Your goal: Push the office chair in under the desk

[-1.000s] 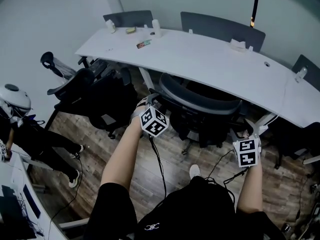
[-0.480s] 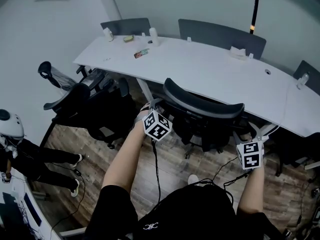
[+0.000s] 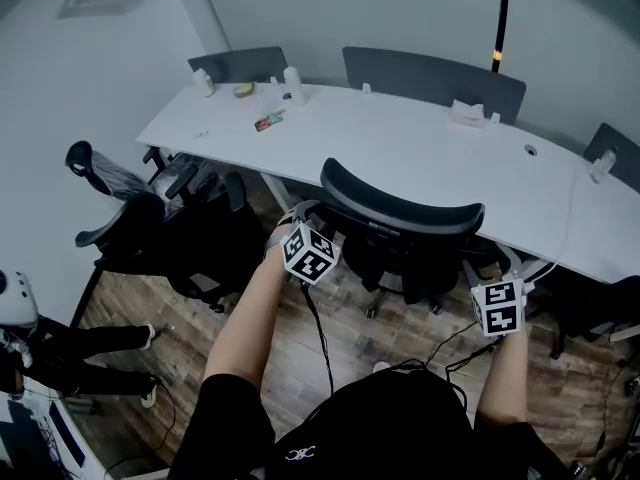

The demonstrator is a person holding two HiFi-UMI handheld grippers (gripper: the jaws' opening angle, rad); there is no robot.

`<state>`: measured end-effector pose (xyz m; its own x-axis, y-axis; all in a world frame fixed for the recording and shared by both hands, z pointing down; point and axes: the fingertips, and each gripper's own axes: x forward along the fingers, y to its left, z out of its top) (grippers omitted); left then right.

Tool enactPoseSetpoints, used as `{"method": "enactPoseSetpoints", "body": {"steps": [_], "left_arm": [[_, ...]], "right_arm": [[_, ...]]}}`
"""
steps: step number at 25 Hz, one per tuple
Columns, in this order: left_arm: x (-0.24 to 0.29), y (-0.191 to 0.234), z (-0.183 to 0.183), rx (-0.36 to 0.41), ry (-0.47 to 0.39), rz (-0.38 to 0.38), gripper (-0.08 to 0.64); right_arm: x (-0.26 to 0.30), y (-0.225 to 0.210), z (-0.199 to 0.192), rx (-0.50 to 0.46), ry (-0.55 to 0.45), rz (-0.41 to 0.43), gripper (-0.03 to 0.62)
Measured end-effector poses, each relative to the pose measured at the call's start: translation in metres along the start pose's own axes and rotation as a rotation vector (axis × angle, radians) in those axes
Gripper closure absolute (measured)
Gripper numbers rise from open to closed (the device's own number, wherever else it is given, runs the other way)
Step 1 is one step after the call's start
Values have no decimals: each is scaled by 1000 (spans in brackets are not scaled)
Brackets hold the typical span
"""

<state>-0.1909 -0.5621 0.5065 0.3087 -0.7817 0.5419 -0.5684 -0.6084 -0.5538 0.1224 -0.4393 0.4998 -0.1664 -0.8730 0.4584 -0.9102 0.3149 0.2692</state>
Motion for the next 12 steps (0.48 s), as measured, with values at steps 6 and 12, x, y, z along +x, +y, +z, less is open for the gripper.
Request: {"method": "enactPoseSetpoints", "body": {"steps": [6, 12], "left_arm": [[30, 8, 19, -30, -24, 3, 385], [63, 4, 34, -73, -13, -32, 454]], "right_arm": [[25, -29, 3, 8, -16, -19, 307], [49, -58, 9, 30, -41, -59, 298]]}}
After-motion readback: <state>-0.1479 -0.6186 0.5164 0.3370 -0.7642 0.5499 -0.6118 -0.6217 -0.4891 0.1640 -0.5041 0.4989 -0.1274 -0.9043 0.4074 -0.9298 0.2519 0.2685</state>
